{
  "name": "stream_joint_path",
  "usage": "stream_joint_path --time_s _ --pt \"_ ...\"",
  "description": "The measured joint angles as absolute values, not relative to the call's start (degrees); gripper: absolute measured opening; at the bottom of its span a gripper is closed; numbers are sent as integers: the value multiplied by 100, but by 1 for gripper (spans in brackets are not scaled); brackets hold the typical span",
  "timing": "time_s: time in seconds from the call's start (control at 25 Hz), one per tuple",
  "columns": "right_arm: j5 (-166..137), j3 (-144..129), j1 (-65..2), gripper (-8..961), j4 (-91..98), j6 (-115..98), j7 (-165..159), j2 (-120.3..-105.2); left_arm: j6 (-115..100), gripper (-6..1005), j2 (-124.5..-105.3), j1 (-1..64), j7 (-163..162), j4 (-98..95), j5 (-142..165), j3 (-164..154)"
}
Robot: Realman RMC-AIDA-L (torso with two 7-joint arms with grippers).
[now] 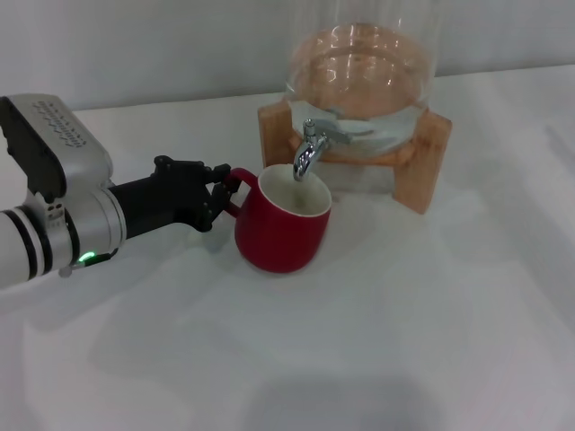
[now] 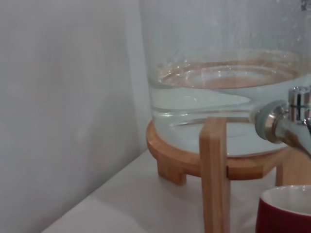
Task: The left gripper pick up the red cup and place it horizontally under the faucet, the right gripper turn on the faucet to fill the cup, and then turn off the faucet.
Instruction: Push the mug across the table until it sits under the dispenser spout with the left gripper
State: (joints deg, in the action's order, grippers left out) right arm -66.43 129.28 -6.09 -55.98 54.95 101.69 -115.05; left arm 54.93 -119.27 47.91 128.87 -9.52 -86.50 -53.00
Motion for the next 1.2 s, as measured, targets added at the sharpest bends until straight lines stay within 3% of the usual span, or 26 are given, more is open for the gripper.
stream_joint_path --time_s 1.2 --pt "-6581 12938 -624 631 -5577 5518 10251 -11505 5266 122 -11962 4737 12740 -1082 -8645 -5630"
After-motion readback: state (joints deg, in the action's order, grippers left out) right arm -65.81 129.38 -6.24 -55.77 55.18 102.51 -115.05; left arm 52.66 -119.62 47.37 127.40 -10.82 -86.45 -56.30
